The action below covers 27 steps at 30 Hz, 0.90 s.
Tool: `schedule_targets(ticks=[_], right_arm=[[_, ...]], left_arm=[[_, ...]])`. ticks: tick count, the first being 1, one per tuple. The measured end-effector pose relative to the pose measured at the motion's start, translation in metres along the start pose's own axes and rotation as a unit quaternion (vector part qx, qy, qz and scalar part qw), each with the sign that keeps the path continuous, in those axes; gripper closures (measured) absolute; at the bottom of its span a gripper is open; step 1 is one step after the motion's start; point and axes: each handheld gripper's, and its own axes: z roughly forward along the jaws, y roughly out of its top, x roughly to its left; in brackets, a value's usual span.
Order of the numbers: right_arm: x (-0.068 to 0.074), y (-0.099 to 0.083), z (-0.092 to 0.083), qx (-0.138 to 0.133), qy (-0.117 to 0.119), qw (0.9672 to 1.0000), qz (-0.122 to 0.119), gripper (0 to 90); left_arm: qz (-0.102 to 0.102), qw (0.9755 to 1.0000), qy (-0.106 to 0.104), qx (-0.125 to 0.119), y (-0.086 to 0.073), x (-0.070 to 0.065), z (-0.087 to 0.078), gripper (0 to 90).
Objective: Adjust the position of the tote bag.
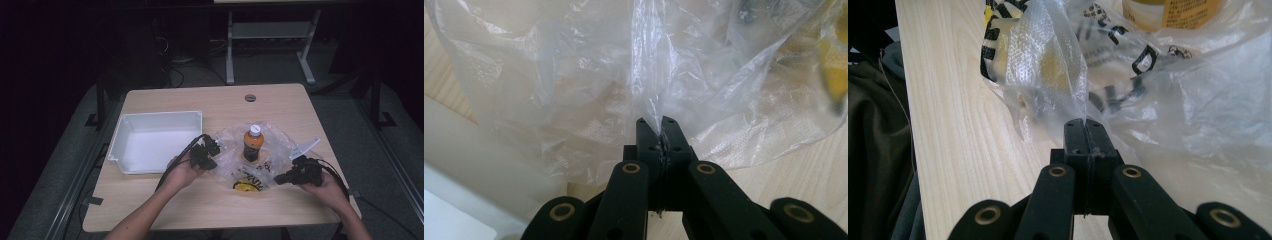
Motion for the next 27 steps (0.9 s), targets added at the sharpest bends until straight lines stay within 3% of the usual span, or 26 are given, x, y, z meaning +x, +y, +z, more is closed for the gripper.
schedule_targets(ticks=[11, 17, 22, 27], right_arm=[[-0.003, -0.006, 0.002, 0.007, 0.002, 0.9999, 0.012, 89.9], [-0.002, -0.005, 0.000, -0.001, 0.002, 0.9999, 0.012, 87.8], [-0.002, -0.007, -0.003, -0.011, 0.003, 0.9998, 0.016, 82.4], [0.000, -0.007, -0.012, -0.031, 0.000, 0.9994, 0.015, 74.0]], left_arm=[[0.001, 1.0000, -0.002, 0.000, 0.000, -0.001, -0.001, 89.6], [0.006, 0.9998, -0.012, -0.014, 0.000, -0.007, -0.003, 88.4], [0.013, 0.9993, -0.011, -0.033, 0.001, -0.014, -0.009, 81.0], [0.003, 0.9984, -0.022, -0.052, 0.002, -0.016, -0.020, 70.0]])
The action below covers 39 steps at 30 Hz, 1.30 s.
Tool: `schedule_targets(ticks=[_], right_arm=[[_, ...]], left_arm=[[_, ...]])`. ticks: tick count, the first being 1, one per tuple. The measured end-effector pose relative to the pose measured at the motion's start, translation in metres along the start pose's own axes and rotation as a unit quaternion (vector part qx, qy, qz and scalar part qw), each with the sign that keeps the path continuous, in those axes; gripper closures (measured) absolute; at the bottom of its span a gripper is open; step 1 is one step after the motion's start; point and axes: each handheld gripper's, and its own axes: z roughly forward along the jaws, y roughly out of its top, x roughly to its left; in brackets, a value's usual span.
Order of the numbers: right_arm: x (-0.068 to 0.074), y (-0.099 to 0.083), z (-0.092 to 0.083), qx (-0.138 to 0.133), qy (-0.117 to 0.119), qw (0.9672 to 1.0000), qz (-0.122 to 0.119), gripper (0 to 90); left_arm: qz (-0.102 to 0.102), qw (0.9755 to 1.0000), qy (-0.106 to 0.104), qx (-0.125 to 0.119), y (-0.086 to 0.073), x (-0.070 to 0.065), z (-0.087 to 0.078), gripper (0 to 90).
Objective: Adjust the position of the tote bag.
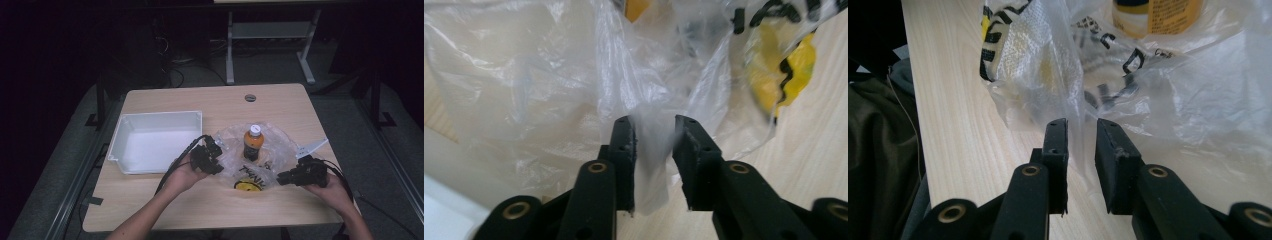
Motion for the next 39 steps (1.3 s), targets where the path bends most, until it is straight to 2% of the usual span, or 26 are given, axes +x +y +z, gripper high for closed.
schedule_targets(ticks=[1, 3, 5, 8, 13, 14, 16, 24, 35, 39], right_arm=[[0.001, 0.000, -0.002, -0.003, 0.000, 1.0000, 0.001, 72.8], [0.001, 0.000, -0.004, -0.008, -0.001, 1.0000, 0.001, 71.8], [0.002, -0.001, -0.011, -0.018, -0.004, 0.9998, 0.003, 69.4], [0.003, -0.002, -0.016, -0.028, -0.010, 0.9996, 0.004, 67.5], [0.004, -0.005, -0.027, -0.039, -0.028, 0.9988, 0.009, 64.3], [0.005, -0.006, -0.029, -0.041, -0.031, 0.9986, 0.010, 64.2], [0.006, -0.006, -0.035, -0.048, -0.041, 0.9980, 0.009, 63.7], [0.006, -0.006, -0.038, -0.049, -0.053, 0.9973, 0.011, 61.9], [0.006, -0.005, -0.038, -0.051, -0.058, 0.9969, 0.009, 60.0], [0.006, -0.004, -0.038, -0.050, -0.061, 0.9968, 0.008, 58.7]], left_arm=[[-0.005, 1.0000, -0.001, -0.008, 0.000, -0.001, -0.002, 68.6], [0.002, 0.9999, -0.009, -0.006, 0.000, -0.001, -0.007, 68.0], [-0.007, 0.9998, -0.012, -0.017, -0.001, -0.002, -0.013, 65.3], [-0.008, 0.9997, -0.012, -0.020, -0.002, -0.002, -0.017, 62.6], [0.000, 0.9996, -0.016, -0.025, -0.002, -0.002, -0.029, 59.7], [-0.005, 0.9994, -0.015, -0.032, -0.002, -0.003, -0.031, 59.6], [0.004, 0.9994, -0.014, -0.030, -0.001, -0.003, -0.036, 59.1], [0.011, 0.9992, -0.011, -0.038, -0.002, -0.006, -0.048, 58.0], [-0.001, 0.9988, -0.007, -0.048, -0.008, -0.002, -0.061, 57.4], [0.002, 0.9990, -0.007, -0.043, -0.007, -0.001, -0.063, 57.4]])
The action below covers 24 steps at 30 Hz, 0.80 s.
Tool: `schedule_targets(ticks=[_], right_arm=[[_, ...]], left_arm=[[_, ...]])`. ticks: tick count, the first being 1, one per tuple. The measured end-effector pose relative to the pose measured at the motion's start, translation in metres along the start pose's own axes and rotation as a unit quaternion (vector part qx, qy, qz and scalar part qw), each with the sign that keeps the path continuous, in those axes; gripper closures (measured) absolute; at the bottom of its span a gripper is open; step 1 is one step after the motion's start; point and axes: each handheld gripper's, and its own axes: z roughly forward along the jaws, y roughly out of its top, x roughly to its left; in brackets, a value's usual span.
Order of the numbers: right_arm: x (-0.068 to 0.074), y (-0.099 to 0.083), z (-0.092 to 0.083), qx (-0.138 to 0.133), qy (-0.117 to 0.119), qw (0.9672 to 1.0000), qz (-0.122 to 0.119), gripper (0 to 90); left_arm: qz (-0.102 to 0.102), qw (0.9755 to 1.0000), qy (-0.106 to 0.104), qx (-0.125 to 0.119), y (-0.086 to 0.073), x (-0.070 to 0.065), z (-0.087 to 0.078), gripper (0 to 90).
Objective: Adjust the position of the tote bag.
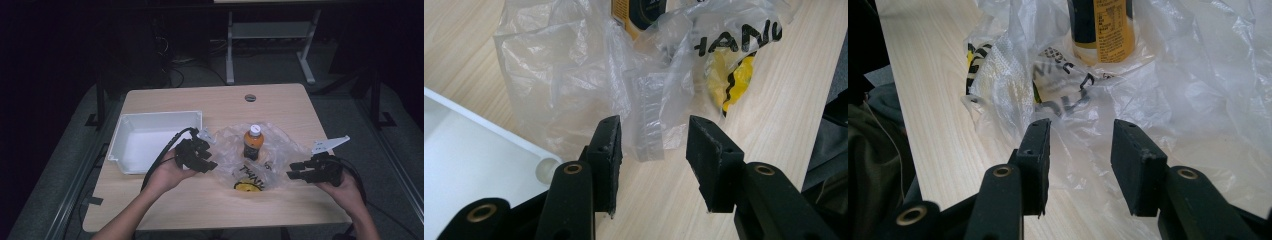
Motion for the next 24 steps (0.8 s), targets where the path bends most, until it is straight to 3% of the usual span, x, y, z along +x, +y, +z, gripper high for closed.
schedule_targets(ticks=[15, 24], right_arm=[[-0.001, 0.001, -0.005, -0.007, -0.011, 0.9999, 0.005, 54.0], [-0.001, 0.002, -0.004, -0.006, -0.017, 0.9998, 0.002, 49.8]], left_arm=[[0.011, 0.9998, -0.006, -0.015, 0.020, 0.004, -0.012, 56.0], [0.019, 0.9997, -0.009, -0.013, 0.033, 0.004, -0.007, 54.3]])
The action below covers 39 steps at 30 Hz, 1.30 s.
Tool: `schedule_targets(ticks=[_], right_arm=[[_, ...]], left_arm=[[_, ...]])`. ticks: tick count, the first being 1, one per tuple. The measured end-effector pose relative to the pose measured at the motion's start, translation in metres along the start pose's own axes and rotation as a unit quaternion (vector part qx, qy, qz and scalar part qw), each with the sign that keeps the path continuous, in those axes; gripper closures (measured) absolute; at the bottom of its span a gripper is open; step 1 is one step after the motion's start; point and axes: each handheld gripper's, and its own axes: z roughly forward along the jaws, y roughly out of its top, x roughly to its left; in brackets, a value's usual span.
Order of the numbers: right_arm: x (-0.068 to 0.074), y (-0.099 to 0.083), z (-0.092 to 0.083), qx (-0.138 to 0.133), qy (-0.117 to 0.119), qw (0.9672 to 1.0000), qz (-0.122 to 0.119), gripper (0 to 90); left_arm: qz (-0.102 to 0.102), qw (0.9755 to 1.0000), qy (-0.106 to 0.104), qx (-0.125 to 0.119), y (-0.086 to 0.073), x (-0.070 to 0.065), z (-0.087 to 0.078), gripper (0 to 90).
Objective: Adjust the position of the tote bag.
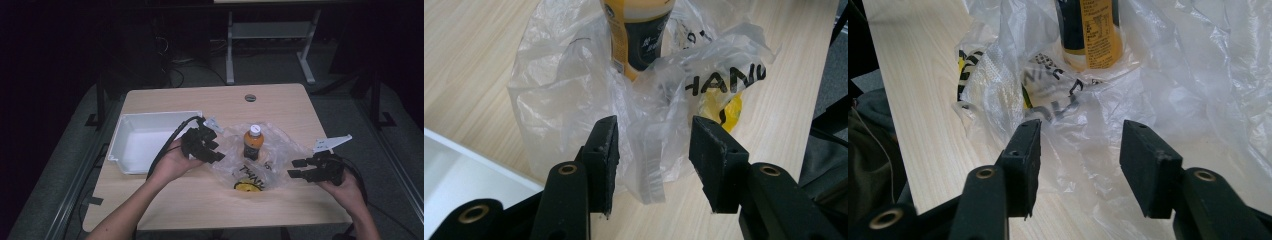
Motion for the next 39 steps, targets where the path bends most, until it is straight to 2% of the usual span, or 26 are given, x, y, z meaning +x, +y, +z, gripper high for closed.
schedule_targets(ticks=[9, 16, 24, 39], right_arm=[[0.000, 0.000, -0.001, -0.006, -0.002, 1.0000, -0.003, 48.2], [-0.001, -0.001, -0.003, -0.010, -0.004, 0.9999, 0.003, 45.3], [-0.001, 0.000, -0.006, -0.014, -0.008, 0.9999, 0.000, 42.0], [0.000, 0.001, -0.008, -0.017, -0.015, 0.9997, -0.004, 39.5]], left_arm=[[0.005, 1.0000, -0.002, -0.007, 0.011, -0.002, 0.003, 53.1], [0.005, 0.9999, -0.012, -0.009, 0.021, -0.001, 0.008, 52.4], [0.015, 0.9997, -0.017, -0.007, 0.036, 0.002, 0.010, 50.6], [0.011, 0.9997, -0.021, -0.011, 0.057, 0.011, 0.016, 47.5]])
